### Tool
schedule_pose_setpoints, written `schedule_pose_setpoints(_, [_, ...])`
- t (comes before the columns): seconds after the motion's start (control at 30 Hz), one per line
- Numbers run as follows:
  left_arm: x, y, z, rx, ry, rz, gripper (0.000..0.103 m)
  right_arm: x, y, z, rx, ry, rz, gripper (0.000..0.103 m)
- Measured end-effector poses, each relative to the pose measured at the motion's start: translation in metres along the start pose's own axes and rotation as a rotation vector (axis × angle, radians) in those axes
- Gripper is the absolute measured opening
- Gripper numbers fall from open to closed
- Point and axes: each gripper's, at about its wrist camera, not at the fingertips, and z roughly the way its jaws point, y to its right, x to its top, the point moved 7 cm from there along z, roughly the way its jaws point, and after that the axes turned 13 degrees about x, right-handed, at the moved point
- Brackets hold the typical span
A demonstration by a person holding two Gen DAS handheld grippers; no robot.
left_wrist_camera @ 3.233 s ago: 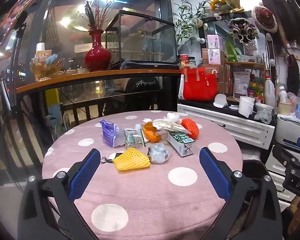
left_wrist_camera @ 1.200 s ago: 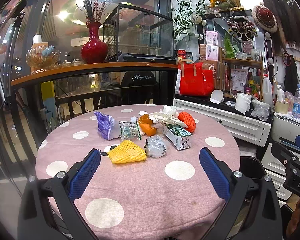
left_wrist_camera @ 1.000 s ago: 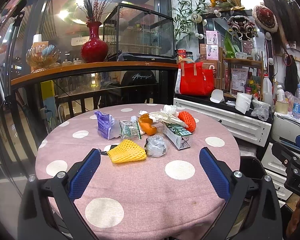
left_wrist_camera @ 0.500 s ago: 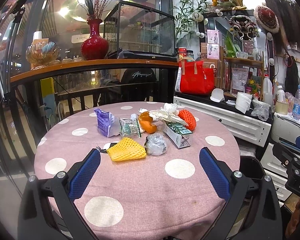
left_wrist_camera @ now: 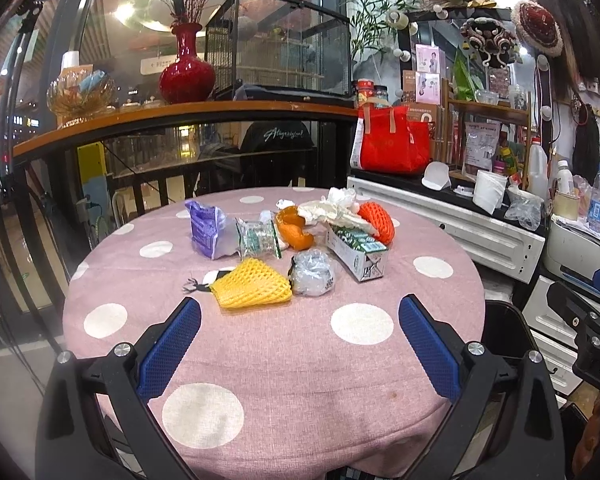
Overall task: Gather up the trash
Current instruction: 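Grasp the yellow foam net with the left tool while the right tool grasps the clear plastic ball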
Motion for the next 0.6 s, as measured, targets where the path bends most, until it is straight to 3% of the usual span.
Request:
schedule_pose_setpoints(0.17, [-0.011,-0.002,0.021,0.003,-0.08,0.006,0.098,-0.01,0.003,0.023,0.042,-0.116,0.014,0.098])
schedule_pose_setpoints(0.37, [-0.023,-0.013,0.058,-0.013,-0.225,0.033,0.098,-0.017,-0.01,0.063,0.194,-0.27,-0.019,0.098])
schedule_pose_setpoints(0.6, [-0.035,-0.023,0.105,-0.071,-0.397,0.105,0.097,-0.012,-0.025,0.098,0.27,-0.327,-0.023,0.098])
